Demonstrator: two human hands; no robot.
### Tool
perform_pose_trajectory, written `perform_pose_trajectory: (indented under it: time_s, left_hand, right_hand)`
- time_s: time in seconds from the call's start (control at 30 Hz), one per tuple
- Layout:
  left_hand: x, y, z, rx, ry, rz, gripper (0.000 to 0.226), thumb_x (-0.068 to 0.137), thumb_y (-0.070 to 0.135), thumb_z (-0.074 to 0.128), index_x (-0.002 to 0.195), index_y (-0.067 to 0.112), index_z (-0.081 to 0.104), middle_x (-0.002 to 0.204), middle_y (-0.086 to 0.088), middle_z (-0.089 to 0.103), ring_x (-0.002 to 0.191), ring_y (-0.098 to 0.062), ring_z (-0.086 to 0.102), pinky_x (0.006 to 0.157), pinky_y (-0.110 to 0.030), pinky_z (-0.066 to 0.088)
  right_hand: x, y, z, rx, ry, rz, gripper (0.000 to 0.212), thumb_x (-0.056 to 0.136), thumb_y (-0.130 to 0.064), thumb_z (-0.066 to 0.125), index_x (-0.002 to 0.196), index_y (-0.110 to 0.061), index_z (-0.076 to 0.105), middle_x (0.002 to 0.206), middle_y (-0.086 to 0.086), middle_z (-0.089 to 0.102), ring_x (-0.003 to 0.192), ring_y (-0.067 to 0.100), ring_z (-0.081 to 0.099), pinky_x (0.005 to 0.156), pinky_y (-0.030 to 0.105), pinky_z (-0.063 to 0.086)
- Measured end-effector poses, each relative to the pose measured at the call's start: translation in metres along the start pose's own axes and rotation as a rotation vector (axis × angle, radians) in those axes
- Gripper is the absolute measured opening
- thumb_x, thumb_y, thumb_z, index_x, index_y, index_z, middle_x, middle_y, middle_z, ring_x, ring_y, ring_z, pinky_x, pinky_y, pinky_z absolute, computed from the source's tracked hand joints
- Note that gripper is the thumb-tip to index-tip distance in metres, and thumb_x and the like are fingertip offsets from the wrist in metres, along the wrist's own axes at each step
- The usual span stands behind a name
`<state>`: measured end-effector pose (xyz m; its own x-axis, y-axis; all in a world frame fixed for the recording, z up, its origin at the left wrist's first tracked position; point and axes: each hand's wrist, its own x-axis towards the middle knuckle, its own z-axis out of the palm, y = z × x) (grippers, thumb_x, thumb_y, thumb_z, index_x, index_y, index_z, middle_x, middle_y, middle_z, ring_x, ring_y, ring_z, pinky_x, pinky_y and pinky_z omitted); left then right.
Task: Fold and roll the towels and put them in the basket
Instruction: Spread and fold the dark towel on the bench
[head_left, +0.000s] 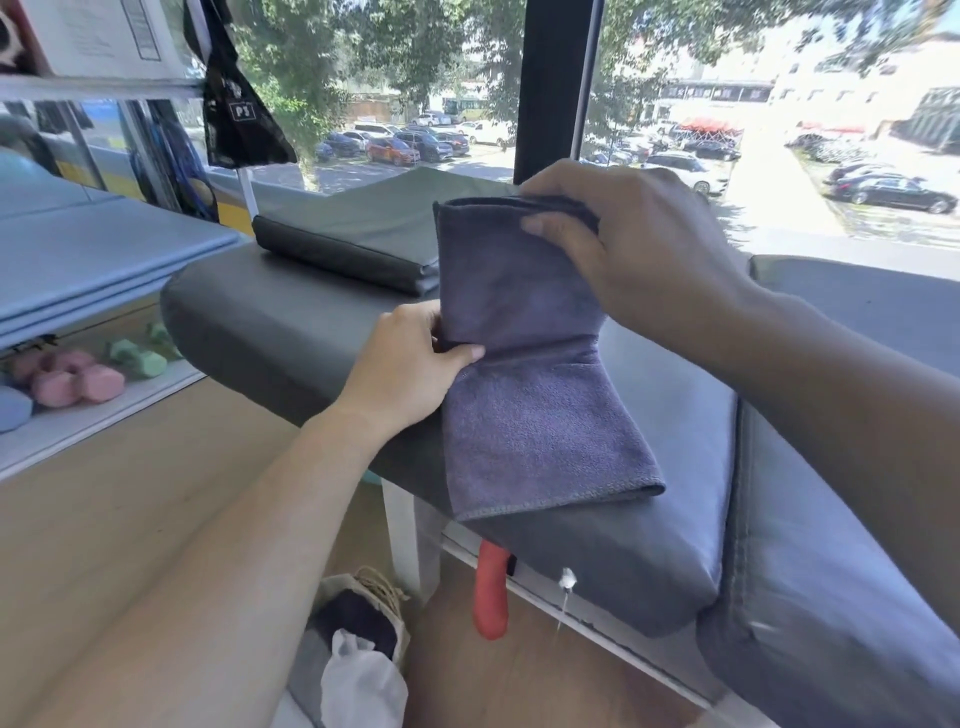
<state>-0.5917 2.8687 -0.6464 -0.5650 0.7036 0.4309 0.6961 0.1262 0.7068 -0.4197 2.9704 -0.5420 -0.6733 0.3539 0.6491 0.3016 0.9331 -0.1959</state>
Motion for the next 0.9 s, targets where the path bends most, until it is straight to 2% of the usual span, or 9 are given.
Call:
perform_pose_trajectory:
  time_s: [0.13,0.2,0.3,0.37,0.43,0.5,0.53,0.6,0.9]
  left_hand:
    - [0.003,0.0,0.005,0.021,0.083,-0.14,0.044,0.076,0.038,0.085,0.109,0.027,0.057,0.092,0.014,0.066,0.085,-0.009,0.064,0.084,-0.033,0.051]
    - [0.002,0.004,0.004,-0.041,0.232,-0.139,0.052,0.075,0.037,0.086,0.112,0.024,0.052,0.1,0.01,0.063,0.091,-0.012,0.062,0.086,-0.031,0.05]
    - [-0.006,0.024,0.0,0.036,0.464,0.31,0.022,0.084,0.025,0.078,0.099,0.018,0.062,0.097,0.006,0.065,0.092,-0.015,0.06,0.087,-0.034,0.05]
    - [-0.011,0.04,0.003,0.062,0.208,0.531,0.013,0.089,0.023,0.073,0.101,0.019,0.071,0.099,0.008,0.07,0.097,-0.014,0.062,0.091,-0.034,0.049]
    - [-0.016,0.046,0.014,0.225,-0.219,0.48,0.033,0.096,0.04,0.063,0.126,0.028,0.067,0.13,0.007,0.066,0.126,-0.012,0.054,0.111,-0.034,0.039]
    - [-0.018,0.038,0.025,0.504,-0.545,0.292,0.06,0.101,0.058,0.04,0.156,0.035,0.033,0.166,0.01,0.026,0.153,-0.006,0.015,0.126,-0.033,0.009]
    - [-0.018,0.034,0.027,0.563,-0.627,0.243,0.068,0.1,0.064,0.033,0.16,0.036,0.017,0.169,0.013,0.007,0.154,-0.002,0.0,0.126,-0.033,0.0]
    - [-0.017,0.029,0.025,0.554,-0.664,0.218,0.076,0.096,0.07,0.031,0.161,0.037,0.008,0.168,0.016,-0.005,0.153,0.0,-0.009,0.126,-0.033,-0.005]
    - [-0.014,0.03,0.025,0.514,-0.632,0.174,0.08,0.096,0.072,0.029,0.162,0.03,0.01,0.169,0.013,-0.001,0.153,-0.001,-0.009,0.126,-0.033,-0.002]
  right_hand:
    - [0.046,0.027,0.021,-0.099,-0.069,0.038,0.029,0.096,-0.055,0.054,0.117,-0.038,0.065,0.106,0.001,0.071,0.096,0.028,0.062,0.078,0.039,0.05]
    - [0.066,0.045,0.04,-0.124,-0.144,0.086,0.029,0.094,-0.057,0.058,0.114,-0.037,0.067,0.108,0.003,0.07,0.097,0.027,0.06,0.079,0.039,0.05]
    - [0.084,0.064,0.067,-0.013,-0.241,0.154,0.025,0.092,-0.052,0.066,0.109,-0.034,0.07,0.113,0.005,0.07,0.103,0.028,0.061,0.09,0.044,0.053]
    - [0.09,0.072,0.079,0.043,-0.285,0.173,0.025,0.091,-0.047,0.07,0.108,-0.029,0.073,0.113,0.005,0.07,0.104,0.028,0.063,0.091,0.043,0.053]
    - [0.093,0.076,0.086,0.056,-0.322,0.161,0.024,0.091,-0.044,0.071,0.109,-0.028,0.074,0.114,0.005,0.07,0.105,0.026,0.063,0.091,0.039,0.052]
    - [0.094,0.077,0.09,0.053,-0.335,0.136,0.024,0.093,-0.043,0.069,0.111,-0.028,0.074,0.116,0.004,0.069,0.107,0.025,0.062,0.092,0.038,0.05]
    - [0.094,0.077,0.091,0.055,-0.331,0.125,0.023,0.093,-0.043,0.069,0.111,-0.028,0.073,0.116,0.004,0.069,0.106,0.025,0.061,0.093,0.039,0.05]
    - [0.095,0.078,0.091,0.074,-0.326,0.111,0.022,0.094,-0.042,0.068,0.11,-0.028,0.073,0.113,0.002,0.068,0.104,0.025,0.061,0.091,0.037,0.049]
    - [0.079,0.067,0.066,0.123,-0.282,0.042,0.024,0.093,-0.043,0.068,0.111,-0.027,0.073,0.106,-0.001,0.072,0.097,0.019,0.062,0.079,0.029,0.042]
